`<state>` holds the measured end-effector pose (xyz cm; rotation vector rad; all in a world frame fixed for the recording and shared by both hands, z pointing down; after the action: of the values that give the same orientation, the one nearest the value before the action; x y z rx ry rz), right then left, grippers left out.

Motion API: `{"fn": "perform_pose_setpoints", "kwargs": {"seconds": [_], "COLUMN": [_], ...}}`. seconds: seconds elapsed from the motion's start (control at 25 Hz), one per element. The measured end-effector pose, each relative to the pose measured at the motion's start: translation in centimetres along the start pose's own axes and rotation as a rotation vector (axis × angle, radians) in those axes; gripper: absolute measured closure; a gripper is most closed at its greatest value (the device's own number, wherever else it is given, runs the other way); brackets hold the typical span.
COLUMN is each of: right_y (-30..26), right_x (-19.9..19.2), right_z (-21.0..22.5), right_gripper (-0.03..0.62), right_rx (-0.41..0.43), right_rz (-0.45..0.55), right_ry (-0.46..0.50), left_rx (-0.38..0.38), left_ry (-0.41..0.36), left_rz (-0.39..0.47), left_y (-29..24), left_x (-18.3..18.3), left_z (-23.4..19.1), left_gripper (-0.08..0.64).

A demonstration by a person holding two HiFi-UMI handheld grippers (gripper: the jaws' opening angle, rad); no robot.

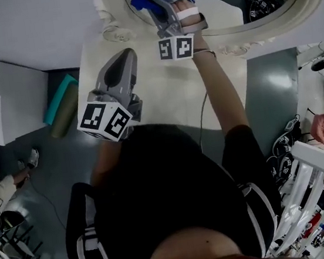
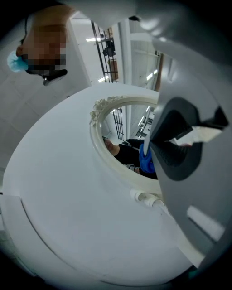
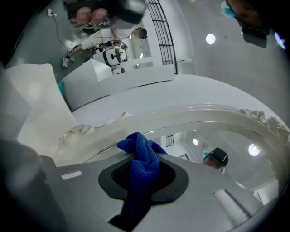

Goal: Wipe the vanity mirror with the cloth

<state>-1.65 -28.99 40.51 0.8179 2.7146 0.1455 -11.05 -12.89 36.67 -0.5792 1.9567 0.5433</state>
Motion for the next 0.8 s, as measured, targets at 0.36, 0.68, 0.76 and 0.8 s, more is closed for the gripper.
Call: {"fn": "perform_pose_setpoints", "kwargs": {"seconds": [0.36,0.68,0.76,0.8], "right_y": [3.1,7.8,9.2,9.9], "right_x": [-4.8,-7.1,-7.0,-6.9], "right_z": [-9.6,-7.9,-6.4,-5.8], "right_gripper": [0.540,0.540,0.540,0.540], "right_rx": [0.332,0.343,0.278,0.245], "right_rz": [-0.139,-0.271,-0.281,-0.285], "right_ry": [-0.044,-0.372,-0.523,-0.595], "left_rx": [0.006,-0.005,-0.015,-0.021], "left_ry": [0.019,0.016,0.014,0.015], "left_rz": [-0.028,-0.025,-0.028,-0.031], "left_y": [0.9,1.8,1.5,1.3], "left_x": [-1.8,-1.9,-2.4,-2.7], "left_z": [-0.2,0.2,0.0,0.0], "left_gripper": [0.549,0.549,0.549,0.549]}}
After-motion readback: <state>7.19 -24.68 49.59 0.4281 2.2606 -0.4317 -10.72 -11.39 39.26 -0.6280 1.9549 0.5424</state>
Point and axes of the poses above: the fingertips, and each gripper's own axes: y backward along the fingers, z to its right, x out of its top, the point moved 5 cm from there along y, backward along the fingers, and after that the axes turned 9 degrees about -x, right-handed, at the moved point
